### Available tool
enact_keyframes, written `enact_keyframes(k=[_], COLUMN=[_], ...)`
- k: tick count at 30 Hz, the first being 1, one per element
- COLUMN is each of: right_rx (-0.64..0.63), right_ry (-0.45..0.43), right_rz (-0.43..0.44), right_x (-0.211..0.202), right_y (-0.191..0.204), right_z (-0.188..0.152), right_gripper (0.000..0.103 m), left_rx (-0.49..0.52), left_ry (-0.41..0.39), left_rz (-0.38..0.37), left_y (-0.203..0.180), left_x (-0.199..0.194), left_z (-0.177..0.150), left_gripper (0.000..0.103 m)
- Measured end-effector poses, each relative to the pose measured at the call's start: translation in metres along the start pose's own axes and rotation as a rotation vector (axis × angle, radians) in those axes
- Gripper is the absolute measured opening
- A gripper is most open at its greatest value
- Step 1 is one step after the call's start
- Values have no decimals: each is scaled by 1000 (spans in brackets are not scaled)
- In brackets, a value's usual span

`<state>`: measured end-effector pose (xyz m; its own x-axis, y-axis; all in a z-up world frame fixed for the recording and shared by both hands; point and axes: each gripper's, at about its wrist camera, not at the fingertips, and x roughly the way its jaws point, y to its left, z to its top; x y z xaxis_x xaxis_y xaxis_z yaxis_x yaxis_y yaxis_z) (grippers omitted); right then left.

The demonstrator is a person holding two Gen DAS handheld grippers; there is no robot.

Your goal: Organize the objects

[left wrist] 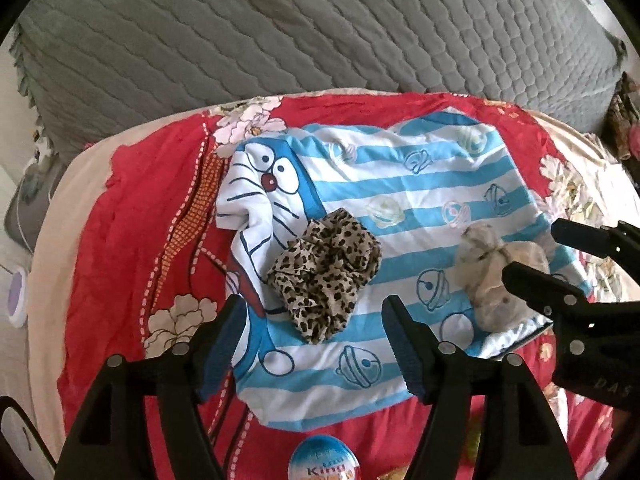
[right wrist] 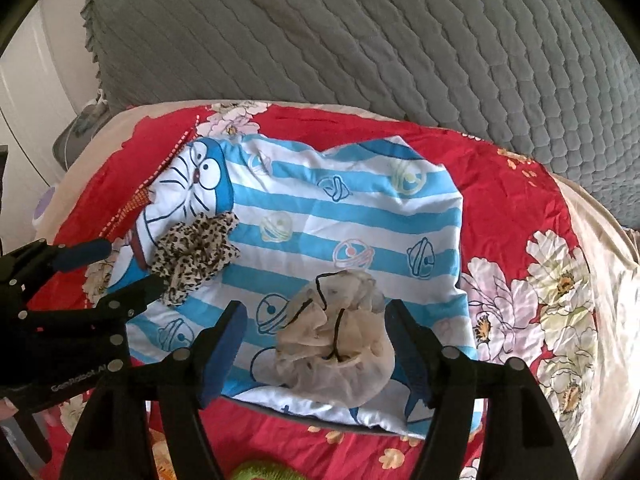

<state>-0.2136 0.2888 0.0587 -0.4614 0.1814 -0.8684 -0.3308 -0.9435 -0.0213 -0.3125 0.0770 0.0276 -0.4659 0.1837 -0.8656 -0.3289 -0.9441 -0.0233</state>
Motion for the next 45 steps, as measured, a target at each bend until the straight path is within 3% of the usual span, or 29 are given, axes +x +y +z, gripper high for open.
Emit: enact_keyframes(k=[13,23,33,37,45], right_rx=[-7,-11,1,9,-17], right_ry=[-80,-124,-149,-145,-156], right_rz=[-2,3,17,29,36], right_x=[-60,-101,-139,-150,-172], right_y=[-2,-3,-4,-4,2], right_z=[0,-8,-26,-37,-59], right_gripper=[71,71,71,71,71], left_rx=[15,20,-12,-45,3], left_ry=[-62,-93,-69,-92,-158], left_rz=[-22,15,-27,-24,23], left_y=[-19,-27,-36,-35,-38], left_x=[-54,-90,-110,-120,-143], left_z=[0,-7,-30,-41,-63], left_gripper=[76,78,79,79,79])
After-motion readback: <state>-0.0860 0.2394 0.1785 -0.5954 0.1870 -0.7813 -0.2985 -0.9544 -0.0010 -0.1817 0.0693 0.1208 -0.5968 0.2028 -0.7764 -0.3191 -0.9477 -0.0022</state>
